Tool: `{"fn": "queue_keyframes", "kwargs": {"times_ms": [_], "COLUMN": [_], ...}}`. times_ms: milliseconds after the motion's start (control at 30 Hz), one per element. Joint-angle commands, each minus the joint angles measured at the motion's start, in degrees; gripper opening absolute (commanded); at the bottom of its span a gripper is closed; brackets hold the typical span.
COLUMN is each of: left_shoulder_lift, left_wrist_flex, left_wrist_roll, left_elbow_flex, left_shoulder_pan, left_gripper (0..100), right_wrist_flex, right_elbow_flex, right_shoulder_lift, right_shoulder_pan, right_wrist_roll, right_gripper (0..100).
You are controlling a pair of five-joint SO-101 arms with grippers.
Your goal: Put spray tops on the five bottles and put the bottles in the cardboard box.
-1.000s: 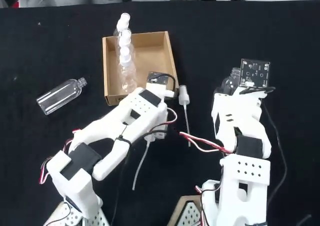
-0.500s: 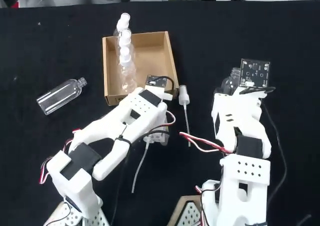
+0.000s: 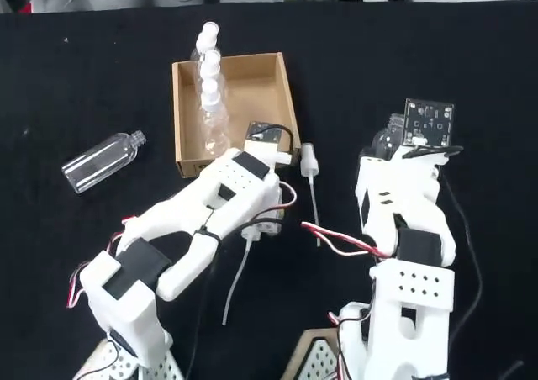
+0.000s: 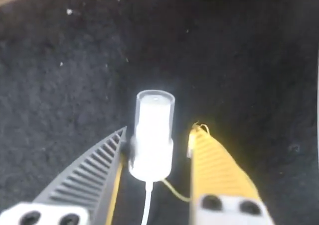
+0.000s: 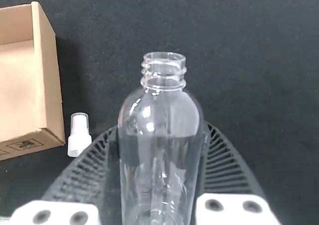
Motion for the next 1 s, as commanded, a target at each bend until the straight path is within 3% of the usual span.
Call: {"fn": "queue_keyframes", "kwargs": {"times_ms": [0,133,267,567,800,967], "left_shoulder_lift": [1.41,1.93,1.93,1.23,-6.33,-12.22], "left_wrist_flex": [-0.35,-0.35,-0.35,-0.09,9.76,11.52], "left_wrist_roll": [0.18,0.09,0.0,0.44,0.26,0.44], "left_elbow_flex": [-1.71,-2.15,-2.59,-3.03,-4.88,-3.47], "left_shoulder_pan": [-0.31,-0.48,-0.22,0.13,0.13,-0.4], "left_gripper": [18,16,3,6,6,6], "right_wrist_flex": [-1.76,-1.76,-1.76,-1.76,-1.76,-1.76], "right_elbow_flex": [-1.01,-1.01,-0.92,-0.92,-0.92,-1.01], "right_shoulder_lift": [-2.15,-2.15,-2.15,-2.15,-2.15,-2.15], "right_shoulder_pan": [1.32,1.41,1.58,1.49,1.32,1.49], "right_wrist_roll": [0.0,0.0,0.0,0.0,0.0,0.0], "right_gripper": [12.0,12.0,12.0,12.0,12.0,12.0]}}
